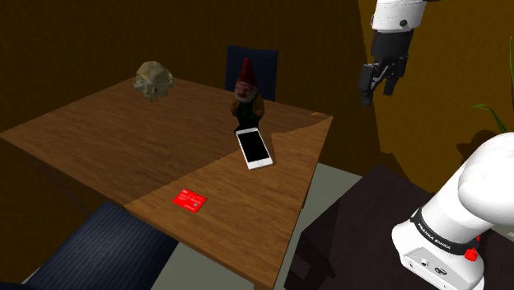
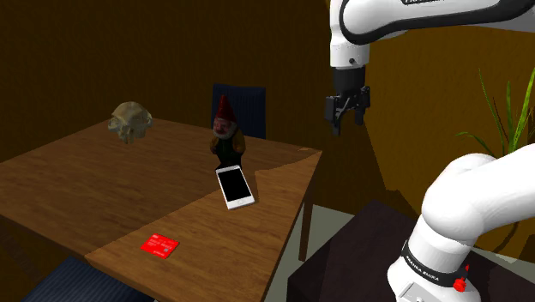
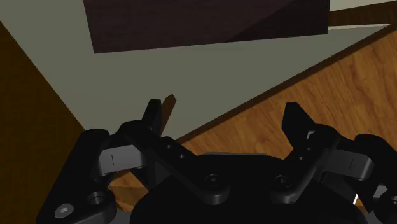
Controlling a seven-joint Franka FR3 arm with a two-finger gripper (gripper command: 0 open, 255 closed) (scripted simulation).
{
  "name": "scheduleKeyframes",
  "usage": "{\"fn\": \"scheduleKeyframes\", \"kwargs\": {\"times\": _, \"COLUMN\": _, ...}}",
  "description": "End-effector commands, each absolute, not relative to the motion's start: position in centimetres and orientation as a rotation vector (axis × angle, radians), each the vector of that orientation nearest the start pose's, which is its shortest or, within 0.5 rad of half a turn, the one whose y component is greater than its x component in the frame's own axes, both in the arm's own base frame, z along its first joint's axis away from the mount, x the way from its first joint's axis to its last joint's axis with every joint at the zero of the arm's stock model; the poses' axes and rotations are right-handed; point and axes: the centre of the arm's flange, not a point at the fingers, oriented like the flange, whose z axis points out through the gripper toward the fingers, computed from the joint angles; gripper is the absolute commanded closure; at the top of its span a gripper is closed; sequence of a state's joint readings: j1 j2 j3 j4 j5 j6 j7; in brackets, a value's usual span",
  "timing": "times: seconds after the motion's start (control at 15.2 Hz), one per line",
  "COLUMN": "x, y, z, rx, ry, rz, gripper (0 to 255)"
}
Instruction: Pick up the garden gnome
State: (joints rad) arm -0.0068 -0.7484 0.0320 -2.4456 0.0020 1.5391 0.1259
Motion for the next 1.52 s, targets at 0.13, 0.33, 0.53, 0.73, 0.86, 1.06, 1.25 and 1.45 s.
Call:
{"fn": "scheduleKeyframes", "kwargs": {"times": 0.13, "x": 31.8, "y": 3.0, "z": 53.0, "rx": -3.187, "ry": 0.239, "rz": 0.154, "gripper": 0}}
{"fn": "scheduleKeyframes", "kwargs": {"times": 0.33, "x": 33.8, "y": 5.9, "z": 52.4, "rx": -3.224, "ry": 0.335, "rz": 0.008, "gripper": 0}}
{"fn": "scheduleKeyframes", "kwargs": {"times": 0.53, "x": 35.9, "y": 8.7, "z": 51.8, "rx": -3.25, "ry": 0.433, "rz": -0.141, "gripper": 0}}
{"fn": "scheduleKeyframes", "kwargs": {"times": 0.73, "x": 38.3, "y": 11.3, "z": 51.3, "rx": -3.266, "ry": 0.533, "rz": -0.294, "gripper": 0}}
{"fn": "scheduleKeyframes", "kwargs": {"times": 0.86, "x": 39.9, "y": 12.9, "z": 51.0, "rx": -3.27, "ry": 0.599, "rz": -0.398, "gripper": 0}}
{"fn": "scheduleKeyframes", "kwargs": {"times": 1.06, "x": 42.5, "y": 15.3, "z": 50.6, "rx": -3.268, "ry": 0.7, "rz": -0.556, "gripper": 0}}
{"fn": "scheduleKeyframes", "kwargs": {"times": 1.25, "x": 45.3, "y": 17.5, "z": 50.4, "rx": -3.254, "ry": 0.801, "rz": -0.717, "gripper": 0}}
{"fn": "scheduleKeyframes", "kwargs": {"times": 1.45, "x": 48.2, "y": 19.6, "z": 50.3, "rx": -3.227, "ry": 0.902, "rz": -0.88, "gripper": 0}}
